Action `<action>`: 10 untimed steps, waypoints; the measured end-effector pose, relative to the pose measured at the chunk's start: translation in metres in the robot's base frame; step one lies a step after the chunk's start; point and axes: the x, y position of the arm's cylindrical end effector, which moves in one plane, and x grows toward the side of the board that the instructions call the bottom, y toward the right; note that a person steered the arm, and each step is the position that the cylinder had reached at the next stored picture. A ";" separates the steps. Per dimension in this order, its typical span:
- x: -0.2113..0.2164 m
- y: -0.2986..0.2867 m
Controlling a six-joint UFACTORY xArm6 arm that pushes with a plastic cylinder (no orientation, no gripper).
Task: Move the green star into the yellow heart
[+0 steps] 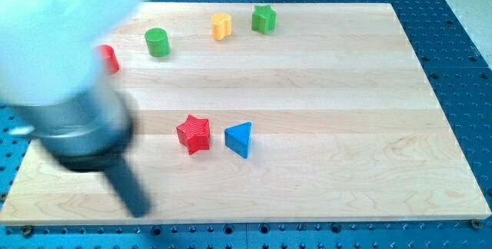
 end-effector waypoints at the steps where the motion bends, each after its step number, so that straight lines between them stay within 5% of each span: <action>1: -0.009 0.113; 2: -0.039 0.201; 3: -0.126 0.271; 5: -0.307 0.285; 8: -0.367 0.132; 10: -0.337 0.105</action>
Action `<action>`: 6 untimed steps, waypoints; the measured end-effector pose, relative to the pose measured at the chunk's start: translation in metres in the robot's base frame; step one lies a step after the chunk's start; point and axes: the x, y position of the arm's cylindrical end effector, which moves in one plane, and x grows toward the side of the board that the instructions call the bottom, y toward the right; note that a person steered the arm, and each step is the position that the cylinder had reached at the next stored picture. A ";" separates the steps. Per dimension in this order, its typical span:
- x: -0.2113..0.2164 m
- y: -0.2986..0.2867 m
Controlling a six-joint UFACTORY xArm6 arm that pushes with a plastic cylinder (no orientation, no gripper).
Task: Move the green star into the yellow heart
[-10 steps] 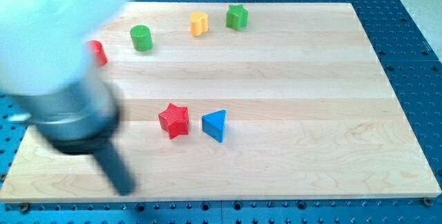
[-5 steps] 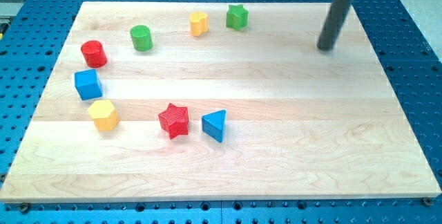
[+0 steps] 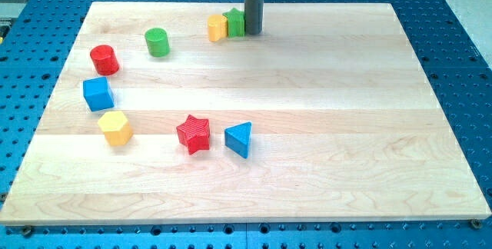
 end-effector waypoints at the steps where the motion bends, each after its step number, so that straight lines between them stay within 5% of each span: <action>1: 0.010 -0.003; 6: 0.089 0.046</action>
